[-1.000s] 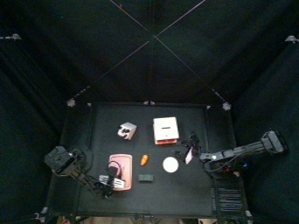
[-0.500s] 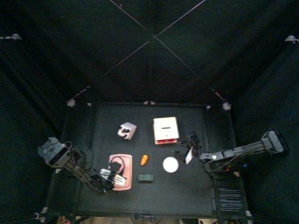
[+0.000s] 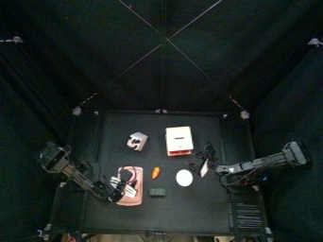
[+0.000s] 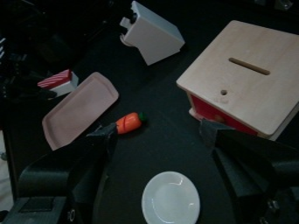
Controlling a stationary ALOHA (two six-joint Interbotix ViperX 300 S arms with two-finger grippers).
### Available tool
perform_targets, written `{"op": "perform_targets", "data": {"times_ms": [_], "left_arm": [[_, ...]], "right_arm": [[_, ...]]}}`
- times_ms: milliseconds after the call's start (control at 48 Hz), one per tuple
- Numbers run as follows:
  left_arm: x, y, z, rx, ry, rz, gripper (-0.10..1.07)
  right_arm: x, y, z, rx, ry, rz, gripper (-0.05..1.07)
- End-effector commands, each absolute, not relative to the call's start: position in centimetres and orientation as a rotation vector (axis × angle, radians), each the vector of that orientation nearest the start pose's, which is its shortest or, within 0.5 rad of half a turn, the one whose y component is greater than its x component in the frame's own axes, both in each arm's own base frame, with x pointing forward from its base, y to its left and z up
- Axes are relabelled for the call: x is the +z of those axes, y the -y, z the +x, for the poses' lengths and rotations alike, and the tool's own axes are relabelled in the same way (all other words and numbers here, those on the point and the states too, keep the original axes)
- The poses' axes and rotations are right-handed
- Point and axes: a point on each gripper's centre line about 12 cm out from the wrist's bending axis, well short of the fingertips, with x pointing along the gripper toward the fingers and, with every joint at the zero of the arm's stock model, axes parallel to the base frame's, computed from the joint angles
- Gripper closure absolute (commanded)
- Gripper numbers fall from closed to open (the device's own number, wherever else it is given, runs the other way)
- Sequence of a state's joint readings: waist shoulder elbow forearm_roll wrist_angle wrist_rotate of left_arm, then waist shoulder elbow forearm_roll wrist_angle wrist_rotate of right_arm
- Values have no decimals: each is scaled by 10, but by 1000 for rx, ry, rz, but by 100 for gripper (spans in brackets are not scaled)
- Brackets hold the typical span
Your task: Hand over salmon sushi
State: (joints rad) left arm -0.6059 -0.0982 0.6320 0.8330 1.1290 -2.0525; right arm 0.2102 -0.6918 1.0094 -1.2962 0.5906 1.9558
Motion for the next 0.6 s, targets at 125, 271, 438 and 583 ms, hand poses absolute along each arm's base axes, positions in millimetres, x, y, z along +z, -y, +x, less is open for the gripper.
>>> {"op": "perform_targets", "data": {"times_ms": [125,271,438,583], "left_arm": [[203,98,295,746,-738,-583,29],[198,91,296,668,-771,-637,29],[196,84,294,571,-787,-688,29],[203,74,293,464,-758,-691,29]], "right_arm": [[260,15,236,-490,-300,504,-2],[259,15,236,-491,-302,506,-2],[259,15,236,-490,-302,504,-2],[259,16,236,-493,-301,505,-2]]}}
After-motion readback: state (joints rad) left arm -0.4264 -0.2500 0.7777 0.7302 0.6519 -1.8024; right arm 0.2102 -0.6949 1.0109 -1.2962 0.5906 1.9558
